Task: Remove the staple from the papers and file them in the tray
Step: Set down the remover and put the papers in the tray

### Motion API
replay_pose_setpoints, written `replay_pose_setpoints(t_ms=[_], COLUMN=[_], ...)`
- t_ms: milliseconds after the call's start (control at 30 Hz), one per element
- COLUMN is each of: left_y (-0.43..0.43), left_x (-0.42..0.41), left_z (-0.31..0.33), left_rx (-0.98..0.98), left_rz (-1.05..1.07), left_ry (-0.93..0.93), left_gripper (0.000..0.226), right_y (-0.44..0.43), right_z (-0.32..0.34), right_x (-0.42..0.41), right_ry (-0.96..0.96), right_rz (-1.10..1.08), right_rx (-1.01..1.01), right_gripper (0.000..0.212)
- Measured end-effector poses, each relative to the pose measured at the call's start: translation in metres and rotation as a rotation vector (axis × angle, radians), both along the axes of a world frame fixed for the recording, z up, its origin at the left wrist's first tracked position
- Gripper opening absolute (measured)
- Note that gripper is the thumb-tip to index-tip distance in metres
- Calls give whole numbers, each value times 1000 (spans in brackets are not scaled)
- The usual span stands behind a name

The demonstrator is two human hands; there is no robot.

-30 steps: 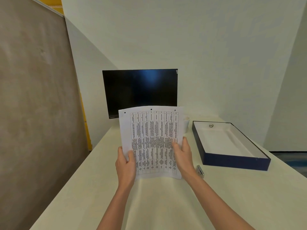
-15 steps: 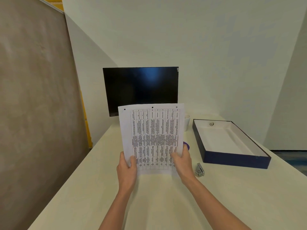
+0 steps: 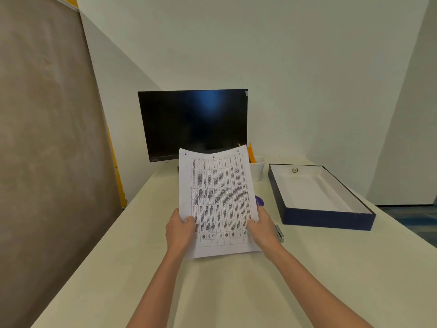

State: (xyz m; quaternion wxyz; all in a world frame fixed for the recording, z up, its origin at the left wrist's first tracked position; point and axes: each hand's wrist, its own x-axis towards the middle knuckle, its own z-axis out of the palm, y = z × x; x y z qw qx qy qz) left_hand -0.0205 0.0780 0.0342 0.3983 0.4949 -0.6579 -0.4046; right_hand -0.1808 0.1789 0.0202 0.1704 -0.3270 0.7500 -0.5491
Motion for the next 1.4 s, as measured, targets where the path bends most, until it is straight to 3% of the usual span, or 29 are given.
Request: replay_pose_setpoints(t_ms=[133,233,400,567,733,967,1100,1267,1400], left_y=[5,14,23,31,44,38,28,15,9], left_x=[-20,-45,-99,-162,-216,-278,-300,-308,-310], left_z=[26,42,54,55,46,31,20,-1,-9], left_rx=[133,126,29,-87,-156,-271,-412,-444,-548], left_rz=[-115,-245,-322,-328,-353,-418,-510,-600,-669], left_ry=[-28,-2,-187,-184,-170,-292,-520,-725,-882], left_gripper=[48,65,40,28,33,29,38,29,31], right_y=[5,14,37,58,67,72,68,59,52], right_z=[20,40,62,66,65,57,49,29,19], right_x=[-20,-43,-88,-138,-187,-244,-261,-275,-284], right_ry=[-12,8,22,48,168,209,224,236,270], right_rz=[-98,-156,-247,-370,-456,-542,-453,-336,-329], right_rx=[39,94,86,100,215,277,361,561,665], right_gripper=[35,29,37,35,21,23,27,21,28])
